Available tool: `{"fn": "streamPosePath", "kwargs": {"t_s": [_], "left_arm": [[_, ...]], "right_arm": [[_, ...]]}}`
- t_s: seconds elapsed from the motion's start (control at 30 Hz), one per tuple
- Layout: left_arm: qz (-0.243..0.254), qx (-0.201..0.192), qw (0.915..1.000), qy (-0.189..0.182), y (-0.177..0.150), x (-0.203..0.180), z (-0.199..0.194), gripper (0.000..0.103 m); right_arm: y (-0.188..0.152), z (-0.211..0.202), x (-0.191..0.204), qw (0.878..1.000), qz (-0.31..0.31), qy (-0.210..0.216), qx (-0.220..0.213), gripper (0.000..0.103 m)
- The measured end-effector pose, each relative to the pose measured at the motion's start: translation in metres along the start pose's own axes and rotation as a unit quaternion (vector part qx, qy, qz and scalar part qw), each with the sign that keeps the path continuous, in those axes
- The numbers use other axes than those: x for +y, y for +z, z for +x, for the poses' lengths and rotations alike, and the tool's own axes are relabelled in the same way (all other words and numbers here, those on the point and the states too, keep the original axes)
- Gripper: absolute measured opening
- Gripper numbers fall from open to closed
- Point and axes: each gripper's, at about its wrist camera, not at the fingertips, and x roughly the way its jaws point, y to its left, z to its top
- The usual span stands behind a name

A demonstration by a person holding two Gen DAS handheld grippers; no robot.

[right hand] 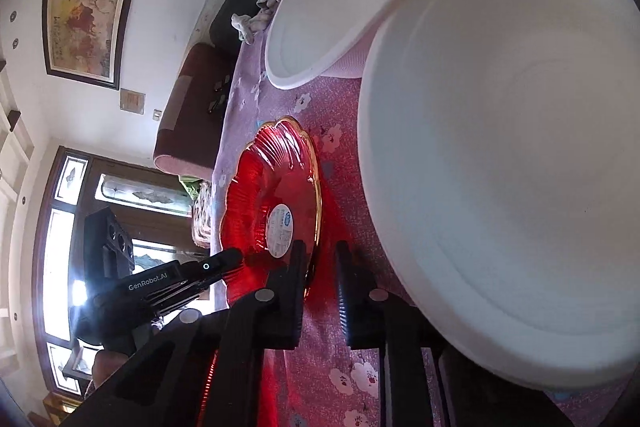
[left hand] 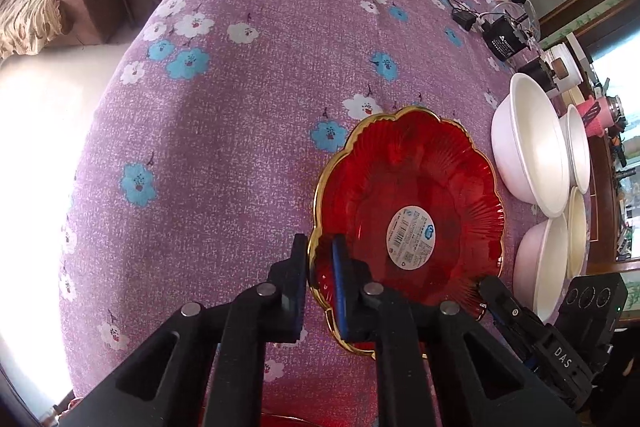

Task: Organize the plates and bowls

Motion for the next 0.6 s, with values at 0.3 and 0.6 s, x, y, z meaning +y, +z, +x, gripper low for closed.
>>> {"fn": "streamPosePath", "kwargs": {"t_s": [0.3,0.6], "left_arm": [[0.003,-0.004,1.0000,0.004,-0.003,-0.002,-0.004,0.010],[-0.003,-0.017,0.9999,0.001,-0.008,-0.003,-0.025,0.009]], "right_arm": [[-0.002,-0.003,0.007,0.999,-0.031,-0.018,-0.015,0.010],[-0.003,-0.005,0.009,0.999,-0.039,-0.006,-0.013,0.010]]}}
